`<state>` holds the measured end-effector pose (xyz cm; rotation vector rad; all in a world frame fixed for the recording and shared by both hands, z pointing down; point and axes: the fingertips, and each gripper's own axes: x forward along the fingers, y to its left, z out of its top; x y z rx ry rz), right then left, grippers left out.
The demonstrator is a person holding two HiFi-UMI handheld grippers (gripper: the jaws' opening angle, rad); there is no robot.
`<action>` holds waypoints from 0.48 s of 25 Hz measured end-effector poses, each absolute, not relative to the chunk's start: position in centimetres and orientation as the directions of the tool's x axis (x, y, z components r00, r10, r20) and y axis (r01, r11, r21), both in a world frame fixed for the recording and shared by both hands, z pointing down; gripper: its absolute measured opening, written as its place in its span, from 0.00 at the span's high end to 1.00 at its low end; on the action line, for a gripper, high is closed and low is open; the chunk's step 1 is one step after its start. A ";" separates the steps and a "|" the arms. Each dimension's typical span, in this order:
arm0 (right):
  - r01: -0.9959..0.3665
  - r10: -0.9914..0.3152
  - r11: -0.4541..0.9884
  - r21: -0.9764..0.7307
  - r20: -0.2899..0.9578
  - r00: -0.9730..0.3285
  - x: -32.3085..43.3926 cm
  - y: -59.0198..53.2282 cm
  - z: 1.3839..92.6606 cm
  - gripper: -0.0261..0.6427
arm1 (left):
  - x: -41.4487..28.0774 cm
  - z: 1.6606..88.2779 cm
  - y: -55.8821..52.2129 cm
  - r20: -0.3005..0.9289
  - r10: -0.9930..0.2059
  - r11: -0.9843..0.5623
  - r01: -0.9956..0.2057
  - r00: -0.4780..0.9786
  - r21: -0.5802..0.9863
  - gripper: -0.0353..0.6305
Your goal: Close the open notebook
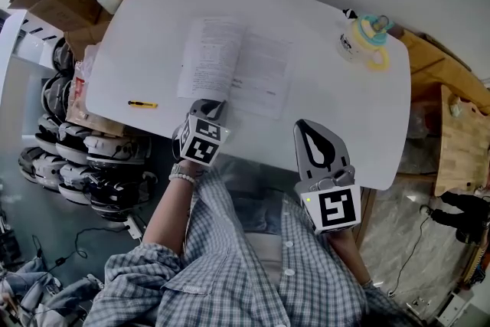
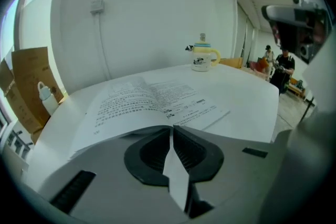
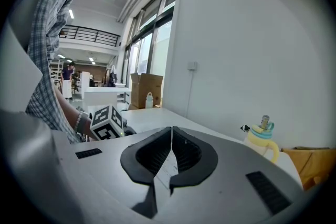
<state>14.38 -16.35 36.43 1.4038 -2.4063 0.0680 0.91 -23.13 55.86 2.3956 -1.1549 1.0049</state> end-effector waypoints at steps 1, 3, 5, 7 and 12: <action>-0.851 -0.833 0.508 0.134 0.326 -0.446 14.4 -16.3 36.5 0.93 | 1.1 55.9 -23.1 0.711 -0.557 -0.653 -0.756 0.428 -0.057 0.91; -0.849 -0.831 0.511 0.134 0.329 -0.448 14.2 -16.3 36.6 0.93 | 1.5 56.1 -23.0 0.730 -0.543 -0.686 -0.720 0.415 -0.101 0.91; -0.848 -0.830 0.513 0.135 0.329 -0.450 14.0 -16.3 36.6 0.93 | 1.9 56.2 -22.9 0.746 -0.531 -0.712 -0.689 0.402 -0.135 0.91; -0.847 -0.830 0.514 0.136 0.328 -0.451 13.9 -16.3 36.5 0.93 | 2.1 56.4 -22.7 0.759 -0.519 -0.733 -0.662 0.394 -0.158 0.91; -0.850 -0.832 0.509 0.137 0.330 -0.445 14.1 -16.2 36.5 0.93 | 2.7 56.7 -22.6 0.783 -0.493 -0.771 -0.608 0.379 -0.191 0.91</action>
